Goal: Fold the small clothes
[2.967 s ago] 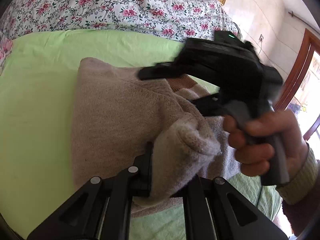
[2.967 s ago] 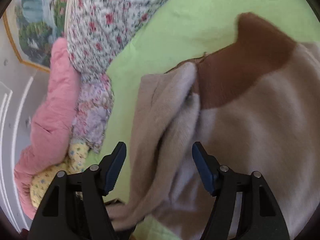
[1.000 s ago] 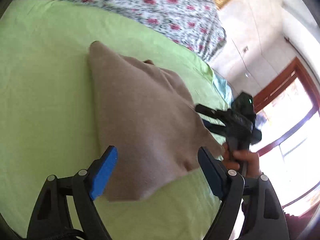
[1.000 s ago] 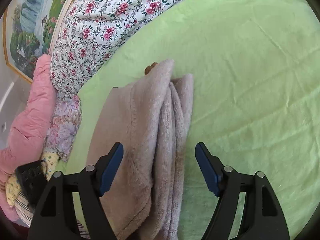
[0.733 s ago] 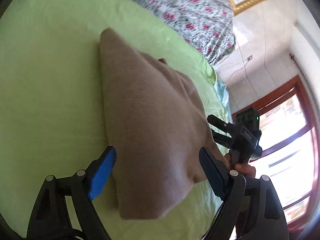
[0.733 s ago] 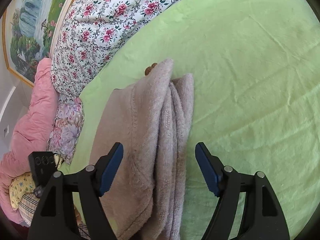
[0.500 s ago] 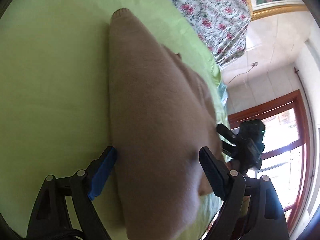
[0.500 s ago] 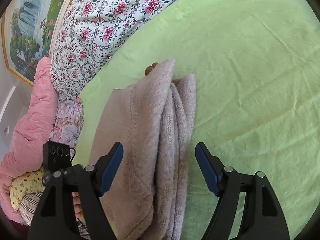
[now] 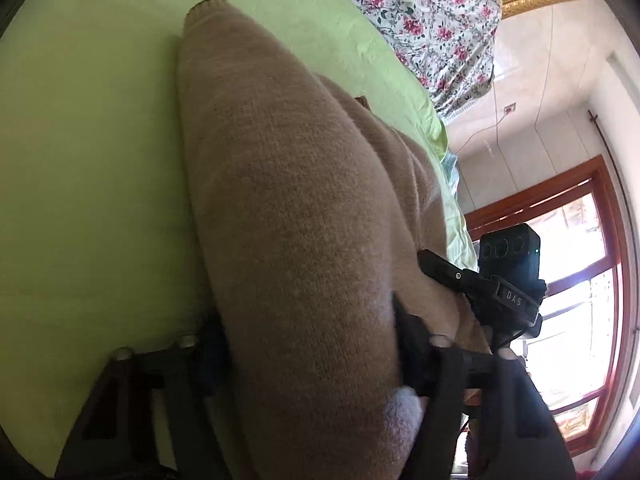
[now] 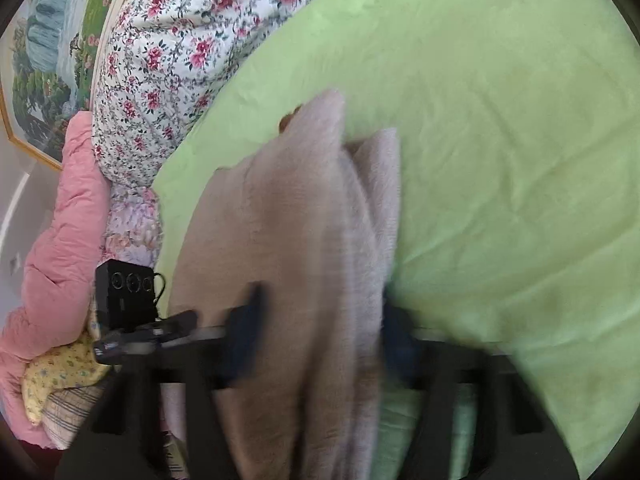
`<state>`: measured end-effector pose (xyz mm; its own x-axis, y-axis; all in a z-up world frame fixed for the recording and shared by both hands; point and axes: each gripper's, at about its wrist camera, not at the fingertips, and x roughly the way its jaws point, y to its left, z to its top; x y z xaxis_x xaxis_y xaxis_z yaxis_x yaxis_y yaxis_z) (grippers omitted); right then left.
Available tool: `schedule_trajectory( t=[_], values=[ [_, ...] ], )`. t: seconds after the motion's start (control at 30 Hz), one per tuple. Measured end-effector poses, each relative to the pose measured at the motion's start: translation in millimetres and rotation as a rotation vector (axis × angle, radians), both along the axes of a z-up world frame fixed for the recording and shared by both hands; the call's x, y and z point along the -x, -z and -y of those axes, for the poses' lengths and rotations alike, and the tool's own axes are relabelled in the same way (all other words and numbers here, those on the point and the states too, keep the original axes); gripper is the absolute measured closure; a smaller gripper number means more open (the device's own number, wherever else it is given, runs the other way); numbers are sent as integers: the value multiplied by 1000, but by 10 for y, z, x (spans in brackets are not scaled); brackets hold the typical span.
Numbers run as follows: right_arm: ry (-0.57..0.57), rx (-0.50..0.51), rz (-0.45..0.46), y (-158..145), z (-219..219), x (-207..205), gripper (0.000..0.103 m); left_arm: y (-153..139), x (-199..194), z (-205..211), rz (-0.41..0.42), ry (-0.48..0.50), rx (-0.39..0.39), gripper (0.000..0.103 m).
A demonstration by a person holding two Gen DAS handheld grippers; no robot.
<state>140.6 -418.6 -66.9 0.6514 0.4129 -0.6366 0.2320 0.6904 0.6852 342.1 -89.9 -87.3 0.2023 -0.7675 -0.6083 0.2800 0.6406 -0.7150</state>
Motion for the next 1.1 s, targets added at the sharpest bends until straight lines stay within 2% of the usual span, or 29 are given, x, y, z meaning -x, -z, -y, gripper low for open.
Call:
schedule_trajectory(
  t=[0.03, 0.1, 0.3, 0.43, 0.57, 0.67, 0.77, 0.83, 0.87, 1.0, 1.1],
  values=[
    [-1, 8, 8, -28, -27, 4, 70, -24, 4, -16, -2, -4, 12, 53],
    [-1, 19, 29, -122, -112, 38, 72, -102, 68, -80, 5, -16, 30, 57],
    [-59, -18, 105, -315, -559, 166, 73, -508, 615, -566, 117, -24, -19, 58],
    [-138, -60, 148, -291, -1029, 185, 73, -650, 933, -1027, 143, -50, -57, 58],
    [-202, -101, 162, -162, -1449, 119, 73, -605, 1185, -1374, 157, -75, -106, 57],
    [-221, -110, 113, 41, -1621, 41, 73, -405, 1206, -1479, 120, -97, -134, 56],
    [-209, -86, 84, 170, -1673, 34, 73, -259, 1226, -1500, 121, -109, -127, 50],
    [-202, -75, 71, 178, -1657, 44, 70, -230, 1245, -1546, 116, -120, -115, 40],
    [-199, -67, 60, 167, -1651, 42, 67, -216, 1272, -1607, 107, -128, -114, 39],
    [-174, 4, 28, 28, -1606, 62, 53, -209, 1265, -1803, 75, -151, -123, 26],
    [-117, 87, 65, -197, -1526, 104, 53, -285, 1171, -1931, 86, -198, -112, 22]
  ],
)
